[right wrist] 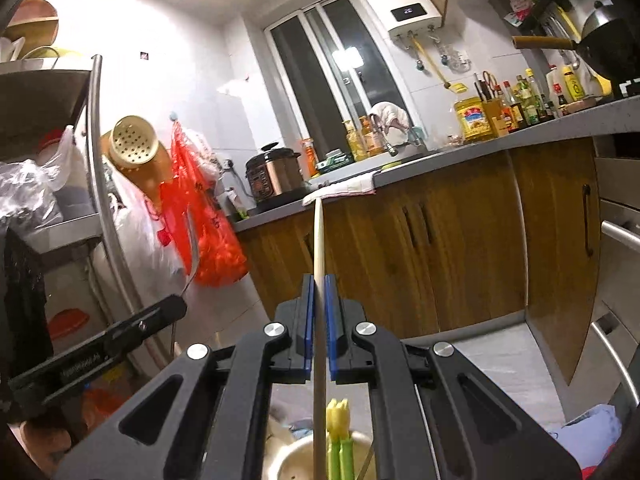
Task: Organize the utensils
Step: 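Lift the silver fork with the left tool while the right carries the chopstick to the holder, then drop the fork into the larger cup while the right drops the chopstick into the smaller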
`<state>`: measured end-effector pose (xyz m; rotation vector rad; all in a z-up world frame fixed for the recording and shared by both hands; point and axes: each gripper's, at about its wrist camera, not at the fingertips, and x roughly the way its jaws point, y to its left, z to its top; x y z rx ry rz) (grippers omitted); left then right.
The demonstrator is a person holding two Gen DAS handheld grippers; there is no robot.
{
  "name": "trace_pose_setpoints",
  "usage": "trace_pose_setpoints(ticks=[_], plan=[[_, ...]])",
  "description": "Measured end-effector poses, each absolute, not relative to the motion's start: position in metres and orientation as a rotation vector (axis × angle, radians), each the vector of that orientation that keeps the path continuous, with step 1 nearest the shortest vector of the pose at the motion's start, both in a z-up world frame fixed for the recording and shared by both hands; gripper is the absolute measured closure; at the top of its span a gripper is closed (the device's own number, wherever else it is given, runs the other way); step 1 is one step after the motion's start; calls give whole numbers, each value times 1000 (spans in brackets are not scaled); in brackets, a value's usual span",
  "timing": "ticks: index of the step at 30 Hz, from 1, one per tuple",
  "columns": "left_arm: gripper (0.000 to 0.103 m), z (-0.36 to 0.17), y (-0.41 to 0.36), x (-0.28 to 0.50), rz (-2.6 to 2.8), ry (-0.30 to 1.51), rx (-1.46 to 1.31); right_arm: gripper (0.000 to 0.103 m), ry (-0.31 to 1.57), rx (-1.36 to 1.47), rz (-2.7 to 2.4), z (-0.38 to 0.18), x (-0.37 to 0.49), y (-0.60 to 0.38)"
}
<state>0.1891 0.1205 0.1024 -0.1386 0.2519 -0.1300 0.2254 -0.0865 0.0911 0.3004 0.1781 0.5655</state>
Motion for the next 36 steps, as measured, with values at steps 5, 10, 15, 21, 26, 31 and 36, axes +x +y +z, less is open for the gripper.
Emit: trace_pose_setpoints(ticks=[5,10,15,21,26,31,36], plan=[[98,91,120,194,-135,264,-114,98,205,337,562,79,243,-87],[98,84,116,189,-143,260,-77,98,220,324,550,67,252,-84],[98,79,113,185,-164,281,-65,98,250,326,543,57,253,-83],[98,76,121,172,-191,307,-72,99,266,220,548,58,225,-96],[98,70,130,162,-190,333,-91,99,289,176,566,55,198,-111],[98,64,129,159,-183,363,-76,99,298,122,579,54,178,-107],[98,60,123,159,-187,386,-46,99,346,94,580,48,180,-99]])
